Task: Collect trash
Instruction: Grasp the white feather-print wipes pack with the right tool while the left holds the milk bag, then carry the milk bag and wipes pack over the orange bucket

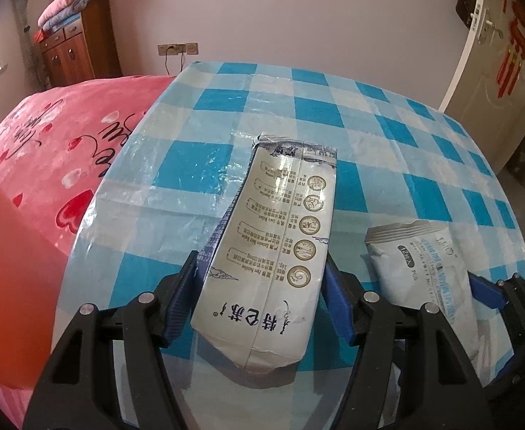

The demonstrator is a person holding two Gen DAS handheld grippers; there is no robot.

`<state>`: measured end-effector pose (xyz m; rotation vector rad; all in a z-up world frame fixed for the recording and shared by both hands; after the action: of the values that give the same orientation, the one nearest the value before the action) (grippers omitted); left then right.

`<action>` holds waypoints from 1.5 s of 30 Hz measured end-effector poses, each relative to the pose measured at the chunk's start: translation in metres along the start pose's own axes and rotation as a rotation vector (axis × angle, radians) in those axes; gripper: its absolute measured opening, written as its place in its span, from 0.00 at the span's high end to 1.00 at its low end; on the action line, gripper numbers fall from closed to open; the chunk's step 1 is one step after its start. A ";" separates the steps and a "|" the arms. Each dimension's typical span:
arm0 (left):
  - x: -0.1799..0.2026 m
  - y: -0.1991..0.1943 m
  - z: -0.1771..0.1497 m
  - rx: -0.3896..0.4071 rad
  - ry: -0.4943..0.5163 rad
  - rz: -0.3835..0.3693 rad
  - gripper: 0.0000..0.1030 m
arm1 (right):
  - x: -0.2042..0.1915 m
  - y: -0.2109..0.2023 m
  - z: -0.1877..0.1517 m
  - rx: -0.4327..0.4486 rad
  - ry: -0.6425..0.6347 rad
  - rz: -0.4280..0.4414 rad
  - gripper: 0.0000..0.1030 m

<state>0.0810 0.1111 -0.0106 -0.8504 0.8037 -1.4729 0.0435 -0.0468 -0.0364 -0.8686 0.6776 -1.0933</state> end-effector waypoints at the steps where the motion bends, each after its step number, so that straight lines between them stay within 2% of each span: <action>1: 0.001 -0.001 -0.001 0.000 -0.002 -0.003 0.37 | 0.000 -0.001 -0.001 0.002 -0.002 0.001 0.18; 7: 0.005 -0.007 -0.009 0.004 -0.006 -0.016 0.37 | -0.002 -0.006 -0.004 0.010 -0.016 0.004 0.23; 18: 0.005 -0.026 -0.026 0.025 -0.023 -0.035 0.37 | 0.002 -0.017 -0.018 0.020 -0.003 0.014 0.24; 29: -0.007 -0.048 -0.038 0.057 -0.047 -0.030 0.37 | 0.008 -0.043 -0.023 0.074 0.038 0.026 0.25; 45: -0.017 -0.112 -0.045 0.179 -0.028 0.018 0.37 | -0.004 -0.090 -0.018 0.150 0.039 0.037 0.25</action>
<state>-0.0124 0.1362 0.0635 -0.7255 0.6470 -1.4897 -0.0146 -0.0665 0.0319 -0.7054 0.6331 -1.1157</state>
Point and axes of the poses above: each gripper's, at about its wrist camera, not at the fingertips, and y roughly the way its jaws point, x to its right, z to its top, the point moved 4 cm from there along y, roughly the way its jaws point, and after that the axes turned 8 degrees about -x, right-handed, at the moved point
